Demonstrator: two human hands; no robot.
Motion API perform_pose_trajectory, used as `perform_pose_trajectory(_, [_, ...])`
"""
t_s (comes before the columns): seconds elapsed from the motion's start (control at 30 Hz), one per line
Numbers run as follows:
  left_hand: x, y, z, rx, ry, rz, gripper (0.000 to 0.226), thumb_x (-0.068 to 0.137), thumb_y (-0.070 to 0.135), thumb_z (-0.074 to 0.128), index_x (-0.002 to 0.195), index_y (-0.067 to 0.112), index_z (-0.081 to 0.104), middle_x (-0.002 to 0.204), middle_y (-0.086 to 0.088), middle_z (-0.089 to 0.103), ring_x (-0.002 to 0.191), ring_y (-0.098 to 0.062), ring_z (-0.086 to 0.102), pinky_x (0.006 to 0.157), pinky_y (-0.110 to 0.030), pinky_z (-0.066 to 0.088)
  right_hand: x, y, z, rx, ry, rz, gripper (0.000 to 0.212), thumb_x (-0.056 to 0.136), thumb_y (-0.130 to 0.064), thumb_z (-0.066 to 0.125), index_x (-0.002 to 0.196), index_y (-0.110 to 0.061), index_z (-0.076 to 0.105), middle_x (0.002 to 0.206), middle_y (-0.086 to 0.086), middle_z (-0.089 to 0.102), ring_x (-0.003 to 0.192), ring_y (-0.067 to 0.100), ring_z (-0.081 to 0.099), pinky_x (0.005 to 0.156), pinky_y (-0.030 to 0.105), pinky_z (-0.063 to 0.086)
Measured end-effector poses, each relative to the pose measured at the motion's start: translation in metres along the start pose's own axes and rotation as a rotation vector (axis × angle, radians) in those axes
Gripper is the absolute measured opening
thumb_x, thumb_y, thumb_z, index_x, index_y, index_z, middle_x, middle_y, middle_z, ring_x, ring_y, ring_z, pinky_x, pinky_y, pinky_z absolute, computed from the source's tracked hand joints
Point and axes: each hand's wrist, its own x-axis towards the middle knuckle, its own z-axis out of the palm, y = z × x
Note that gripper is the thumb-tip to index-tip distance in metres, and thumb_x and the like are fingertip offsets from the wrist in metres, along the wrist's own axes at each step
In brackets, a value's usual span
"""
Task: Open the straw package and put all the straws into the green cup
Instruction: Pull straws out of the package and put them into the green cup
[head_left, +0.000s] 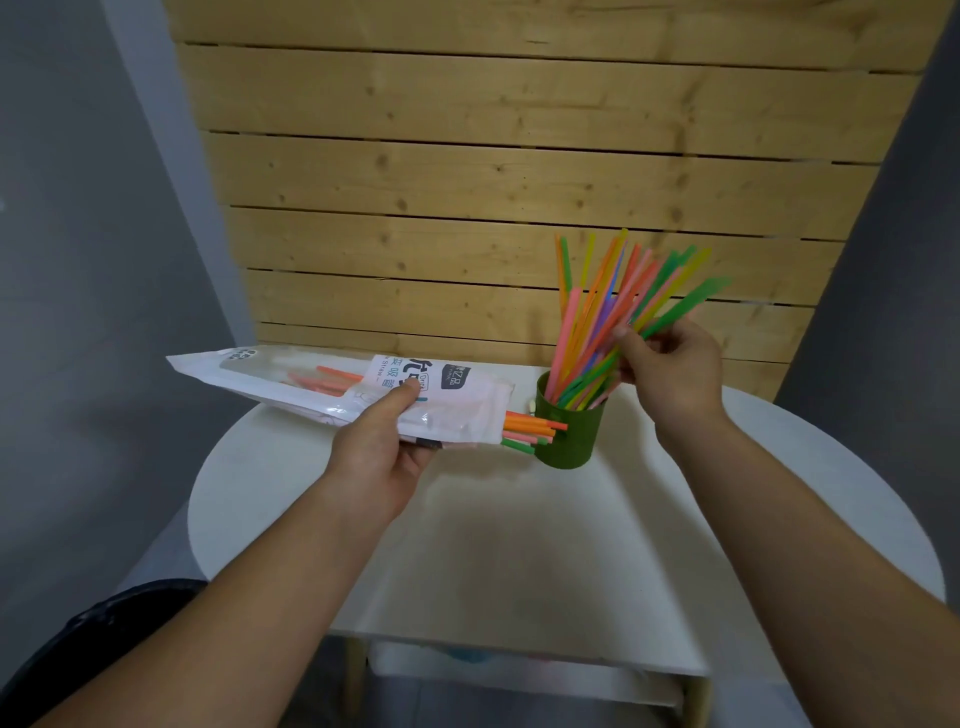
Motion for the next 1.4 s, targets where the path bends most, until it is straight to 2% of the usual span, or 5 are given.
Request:
perform_pose_trajectory(0.27, [-0.001,0.002,0.000,0.005,-0.025,0.025,0.020,0.090,0.005,0.074,0.108,0.012,0.070,0.097,-0.008,0.083,0.083,-0.020,0.080,0.059,-0.032,0.064,-0.026,0.007,-0.017,0.010,-0.003,0.192,0.041,0.078,-0.019,0.084,0.089,-0.021,0.044,0.085,0.009,0.059,0.070,0.022,0.065,0.065,0.036,0.058])
perform_pose_trajectory(0.53, [-0.004,0.003,0.004,-0.019,-0.058,0.062,0.023,0.091,0.006,0.073,0.113,0.013,0.070,0.102,-0.007,0.082,0.087,-0.019,0.080,0.061,-0.032,0.064,-0.060,-0.001,-0.021,-0.031,-0.396,0.553,0.011,0.089,-0.016,0.065,0.095,-0.007,0.065,0.081,0.008,0.065,0.062,0.016,0.063,0.049,0.025,0.050])
perform_pose_trajectory(0.73, [-0.008,0.001,0.006,-0.009,-0.115,0.060,0.027,0.092,0.007,0.072,0.118,0.013,0.069,0.109,-0.007,0.081,0.093,-0.020,0.079,0.065,-0.033,0.065,-0.074,-0.010,-0.009,0.151,-0.574,0.441,0.018,0.087,-0.031,0.074,0.093,-0.015,0.077,0.082,0.003,0.074,0.073,0.014,0.070,0.059,0.025,0.055])
perform_pose_trajectory(0.9, [-0.009,0.001,0.006,0.019,-0.131,0.074,0.032,0.092,0.006,0.072,0.122,0.014,0.069,0.111,-0.007,0.081,0.093,-0.019,0.079,0.064,-0.033,0.065,-0.077,-0.013,-0.005,0.083,-0.548,0.321,0.003,0.085,-0.015,0.076,0.086,-0.015,0.079,0.075,0.003,0.077,0.066,0.014,0.072,0.058,0.023,0.055])
perform_pose_trajectory(1.4, [-0.010,0.005,0.004,0.014,-0.102,0.010,0.023,0.090,0.005,0.074,0.111,0.011,0.070,0.096,-0.008,0.083,0.083,-0.020,0.080,0.057,-0.031,0.063,-0.067,-0.019,-0.018,0.093,-0.447,0.163,0.014,0.085,0.002,0.072,0.084,-0.012,0.076,0.068,0.006,0.074,0.064,0.012,0.070,0.063,0.021,0.059])
